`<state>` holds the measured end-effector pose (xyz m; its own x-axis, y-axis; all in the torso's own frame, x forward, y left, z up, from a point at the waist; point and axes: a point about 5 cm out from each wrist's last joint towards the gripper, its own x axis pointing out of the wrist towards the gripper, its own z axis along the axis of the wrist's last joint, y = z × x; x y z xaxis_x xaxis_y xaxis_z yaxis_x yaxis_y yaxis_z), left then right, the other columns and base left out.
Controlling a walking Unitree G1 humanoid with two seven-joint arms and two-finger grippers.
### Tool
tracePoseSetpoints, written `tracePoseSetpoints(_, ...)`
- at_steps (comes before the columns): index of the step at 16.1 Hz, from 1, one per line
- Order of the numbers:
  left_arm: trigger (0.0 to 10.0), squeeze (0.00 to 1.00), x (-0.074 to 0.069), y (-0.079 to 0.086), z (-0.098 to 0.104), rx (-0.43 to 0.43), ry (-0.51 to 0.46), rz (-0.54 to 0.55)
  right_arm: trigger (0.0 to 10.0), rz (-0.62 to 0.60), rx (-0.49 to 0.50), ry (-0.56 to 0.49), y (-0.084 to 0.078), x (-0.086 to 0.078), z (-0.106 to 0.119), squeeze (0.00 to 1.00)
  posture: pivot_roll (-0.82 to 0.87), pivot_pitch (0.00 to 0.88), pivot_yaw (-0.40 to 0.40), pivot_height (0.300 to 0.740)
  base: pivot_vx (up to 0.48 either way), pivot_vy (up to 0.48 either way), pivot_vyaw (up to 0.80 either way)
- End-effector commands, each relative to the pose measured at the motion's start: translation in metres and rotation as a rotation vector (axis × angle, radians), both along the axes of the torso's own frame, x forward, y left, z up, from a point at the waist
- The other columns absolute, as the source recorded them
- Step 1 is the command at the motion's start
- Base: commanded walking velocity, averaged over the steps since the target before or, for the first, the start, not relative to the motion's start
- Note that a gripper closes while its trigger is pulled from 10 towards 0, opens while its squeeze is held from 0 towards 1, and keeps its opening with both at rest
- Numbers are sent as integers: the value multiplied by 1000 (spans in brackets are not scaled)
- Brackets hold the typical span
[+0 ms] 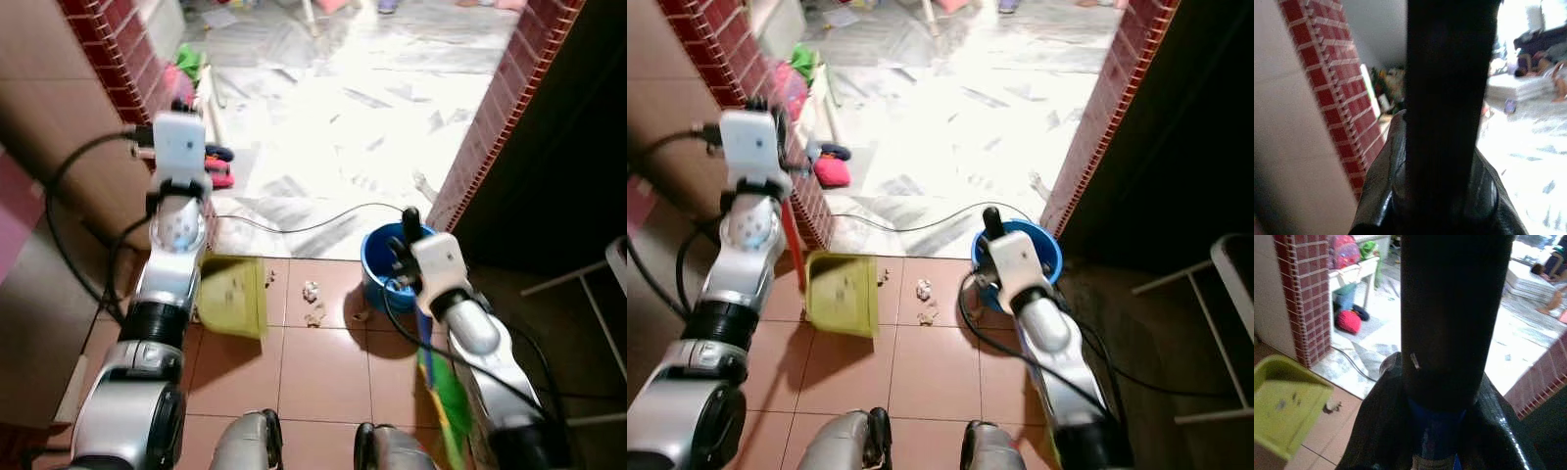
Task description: Sweep floor
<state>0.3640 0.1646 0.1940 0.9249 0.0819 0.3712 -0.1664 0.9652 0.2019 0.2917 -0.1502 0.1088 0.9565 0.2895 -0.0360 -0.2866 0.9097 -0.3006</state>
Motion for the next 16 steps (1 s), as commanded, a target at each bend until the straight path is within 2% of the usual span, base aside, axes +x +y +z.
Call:
tracePoseSetpoints(1,10000,0,-5,-1,37,18,-162,-6,10000,44,24,-30,7,5,10,0,-50,63,17,740,0,0,0)
tracePoseSetpoints(3,10000,0,-7,3,17,29,-67,40,10000,51,61,-37,9,12,16,0,-39,67,22,740,0,0,0)
tracePoseSetpoints(5,10000,0,-13,4,9,33,-56,31,10000,98,60,-42,17,10,17,0,-33,71,24,740,0,0,0)
tracePoseSetpoints(7,10000,0,-20,8,-7,0,-3,44,10000,127,66,-49,24,9,19,0,-25,72,25,740,0,0,0)
tracePoseSetpoints(9,10000,0,-31,10,-34,-23,57,73,10000,153,64,-85,32,11,24,0,-24,73,26,740,0,0,0)
tracePoseSetpoints(12,10000,0,-36,8,-46,-1,82,84,10000,165,97,-118,39,12,30,0,-10,64,18,740,0,0,0)
tracePoseSetpoints(14,10000,0,-34,9,-53,-63,103,99,10000,176,132,-151,45,12,37,0,-7,62,18,740,0,0,0)
tracePoseSetpoints(16,10000,0,-36,10,-57,-54,97,93,10000,196,160,-199,52,12,45,0,-9,61,21,740,0,0,0)
